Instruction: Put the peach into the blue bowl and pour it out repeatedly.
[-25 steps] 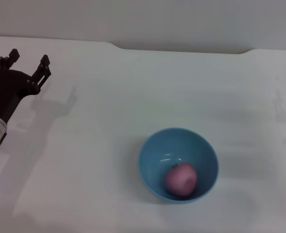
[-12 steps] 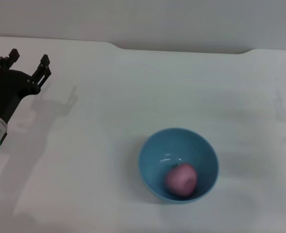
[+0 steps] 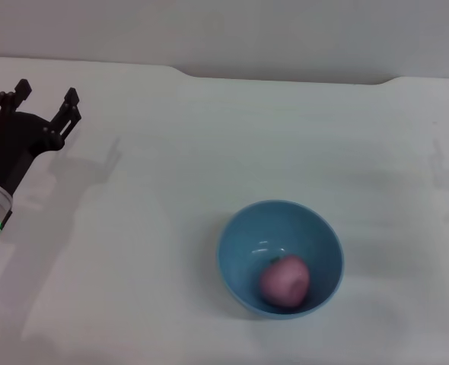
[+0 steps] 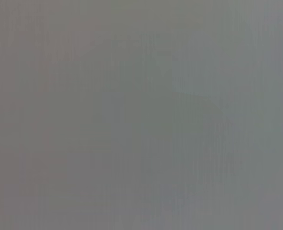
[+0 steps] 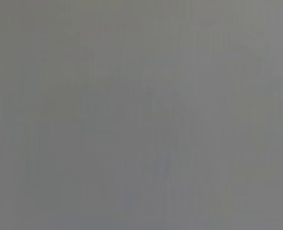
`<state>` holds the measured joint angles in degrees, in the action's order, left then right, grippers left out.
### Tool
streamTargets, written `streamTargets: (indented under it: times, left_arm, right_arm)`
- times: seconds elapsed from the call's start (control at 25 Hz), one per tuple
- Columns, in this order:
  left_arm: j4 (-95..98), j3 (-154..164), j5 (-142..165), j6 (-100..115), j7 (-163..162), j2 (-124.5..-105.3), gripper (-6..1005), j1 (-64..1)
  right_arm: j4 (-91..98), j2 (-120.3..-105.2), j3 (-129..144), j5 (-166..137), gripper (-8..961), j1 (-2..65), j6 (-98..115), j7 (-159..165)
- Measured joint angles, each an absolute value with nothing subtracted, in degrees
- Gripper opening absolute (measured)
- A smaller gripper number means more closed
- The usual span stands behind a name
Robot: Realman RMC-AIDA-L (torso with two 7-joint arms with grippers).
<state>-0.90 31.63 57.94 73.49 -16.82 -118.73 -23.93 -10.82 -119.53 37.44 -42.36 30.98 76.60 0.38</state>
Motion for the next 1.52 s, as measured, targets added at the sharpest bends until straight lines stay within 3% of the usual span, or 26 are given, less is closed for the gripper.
streamTargets:
  times: [1.52]
  left_arm:
    - [-0.88, 30.13, 57.92, 73.30, -16.70, -118.68, 757, -24.52]
  right_arm:
    - [-9.40, -119.45, 37.35, -41.82, 446, 31.21, 76.79, 0.61]
